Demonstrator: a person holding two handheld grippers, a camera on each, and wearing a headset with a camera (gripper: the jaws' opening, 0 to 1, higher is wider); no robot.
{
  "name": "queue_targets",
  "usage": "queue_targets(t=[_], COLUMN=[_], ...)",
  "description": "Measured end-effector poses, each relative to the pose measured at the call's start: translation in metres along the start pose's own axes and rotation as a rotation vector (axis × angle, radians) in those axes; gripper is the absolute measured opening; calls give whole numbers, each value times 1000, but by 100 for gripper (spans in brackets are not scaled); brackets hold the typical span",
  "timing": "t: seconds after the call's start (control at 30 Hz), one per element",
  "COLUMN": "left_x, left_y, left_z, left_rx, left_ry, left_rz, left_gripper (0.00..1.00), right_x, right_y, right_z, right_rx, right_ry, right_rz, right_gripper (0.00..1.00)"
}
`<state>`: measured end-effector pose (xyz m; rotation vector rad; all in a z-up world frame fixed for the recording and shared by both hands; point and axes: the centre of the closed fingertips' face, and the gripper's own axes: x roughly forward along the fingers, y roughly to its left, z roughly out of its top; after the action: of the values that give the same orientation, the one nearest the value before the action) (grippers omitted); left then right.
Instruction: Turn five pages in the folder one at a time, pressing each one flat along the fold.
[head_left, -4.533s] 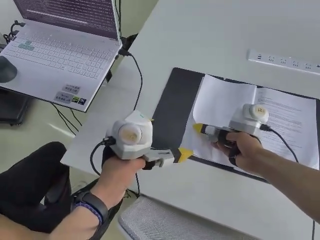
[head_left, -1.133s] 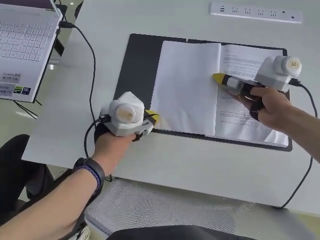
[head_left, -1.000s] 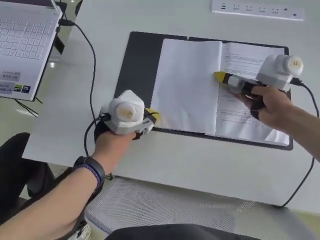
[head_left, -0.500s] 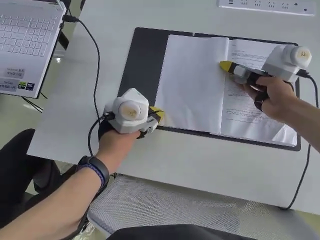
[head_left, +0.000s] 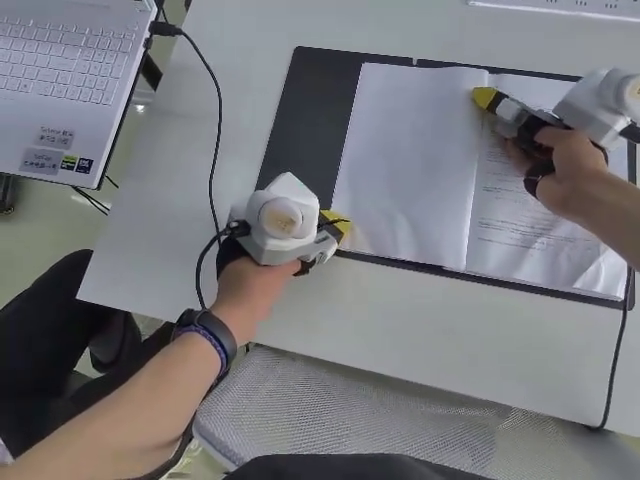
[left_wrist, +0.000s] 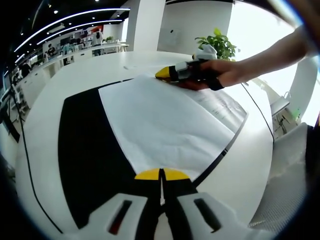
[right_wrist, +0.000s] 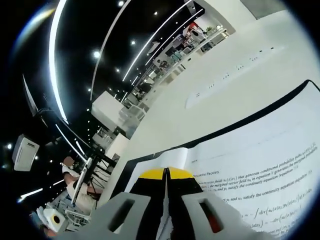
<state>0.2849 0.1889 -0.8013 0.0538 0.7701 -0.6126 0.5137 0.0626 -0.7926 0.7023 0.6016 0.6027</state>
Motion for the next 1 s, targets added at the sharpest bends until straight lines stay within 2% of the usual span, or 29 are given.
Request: queue_targets(t=[0.07, 0.13, 0.3, 0.63, 0.83, 1.0], left_x=[1, 2, 2, 3, 4, 3], left_y=[1, 2, 2, 3, 4, 4], left_z=[-1, -1, -1, -1, -2, -2], left_rx=[-7, -10, -13, -12, -15, -19], left_ry=[-1, -2, -1, -4, -9, -12], left_rz=[0, 1, -1, -3, -2, -4], left_gripper=[0, 0, 0, 0, 0, 0], right_x=[5, 8, 16, 18, 8, -10], right_y=[-4, -7, -14, -17, -9, 6], right_z=[9, 14, 20, 18, 4, -16], right_rx=[44, 72, 80, 12, -29, -21], right_ry=[-47, -68, -89, -69, -14, 16], right_rz=[-20, -28, -39, -41, 0, 51], right_gripper=[0, 0, 0, 0, 0, 0])
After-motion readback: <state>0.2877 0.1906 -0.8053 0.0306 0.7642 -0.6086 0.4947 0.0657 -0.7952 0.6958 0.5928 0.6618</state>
